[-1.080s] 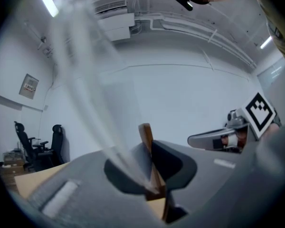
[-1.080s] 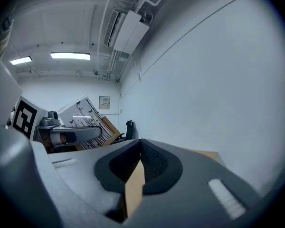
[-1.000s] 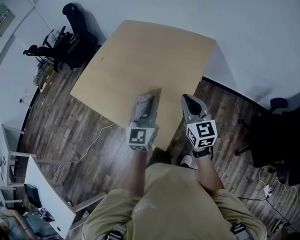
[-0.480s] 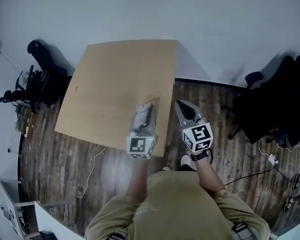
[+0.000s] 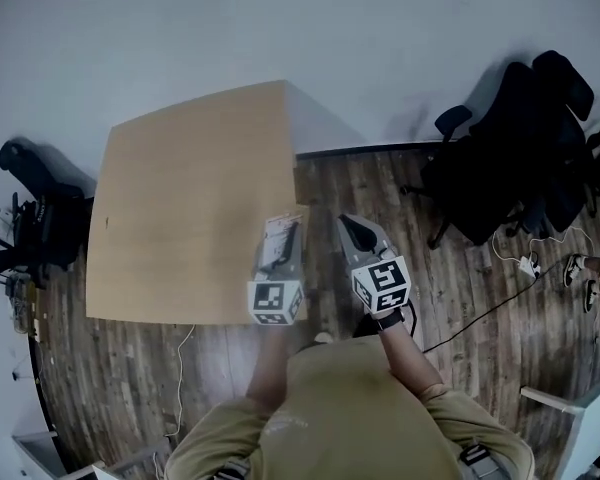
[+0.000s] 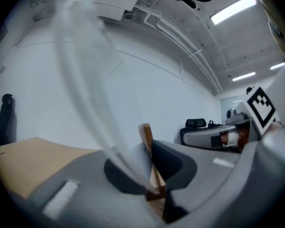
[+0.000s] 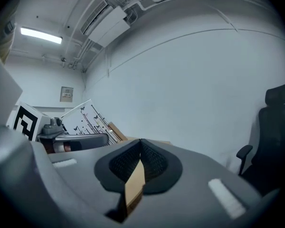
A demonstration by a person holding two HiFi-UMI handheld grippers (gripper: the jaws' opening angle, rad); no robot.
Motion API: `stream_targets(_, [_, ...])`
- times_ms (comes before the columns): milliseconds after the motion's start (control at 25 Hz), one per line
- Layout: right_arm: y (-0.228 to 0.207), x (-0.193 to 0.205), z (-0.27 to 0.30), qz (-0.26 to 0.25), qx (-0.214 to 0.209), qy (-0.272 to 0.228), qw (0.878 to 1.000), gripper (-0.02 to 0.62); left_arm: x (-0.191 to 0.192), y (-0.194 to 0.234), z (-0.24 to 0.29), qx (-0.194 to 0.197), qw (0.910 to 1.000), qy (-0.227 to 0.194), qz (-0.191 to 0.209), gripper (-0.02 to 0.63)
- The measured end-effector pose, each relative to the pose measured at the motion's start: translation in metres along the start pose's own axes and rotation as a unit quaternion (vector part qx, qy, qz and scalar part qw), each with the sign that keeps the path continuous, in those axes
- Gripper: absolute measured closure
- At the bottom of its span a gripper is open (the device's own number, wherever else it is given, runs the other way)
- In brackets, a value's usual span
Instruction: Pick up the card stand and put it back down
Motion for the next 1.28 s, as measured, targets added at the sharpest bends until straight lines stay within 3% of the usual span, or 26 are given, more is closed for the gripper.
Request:
stream_targets(200, [-0.063, -0.008, 0.014, -0.001, -0.01, -0.013, 1.0, 0.591, 0.003, -0.026, 0.065, 0.006, 0.9999, -0.01, 0.01, 0.565])
stream_targets(520, [-0.188, -0.027, 0.043, -0.014, -0.055, -0.009, 0.998, 0.591, 0.018, -0.051, 0.185, -0.056, 0.9983, -0.014, 0.007, 0.565])
stream_targets(760, [-0.26, -0.016, 0.083, 0.001, -0.078, 0.012, 0.997, 0.591, 0.031, -0.05, 0.226, -0.11, 0.9939, 0.008, 0.004, 0.565])
stream_targets(1000, [-0.218, -0.001, 0.162, 0.023, -0.182, 0.035, 0.982, 0.591, 0.034, 0.009, 0.21, -0.196, 0.9799, 0.031, 0.02, 0.565])
stream_targets(1280, [-0.134, 0.011, 0.254, -0.01, -0.309, 0.051, 0.95, 0.591, 0.041, 0.108, 0.201, -0.27, 0.9629, 0.002, 0.009, 0.565])
Point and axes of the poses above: the fingertips, and each gripper's own axes: z forward along the fingers, y to its left, x out of its underside, the point moved 3 cm from there along -z, backward along the fingers, and after that the axes turned 7 degrees about -y, right-handed, at the moved point
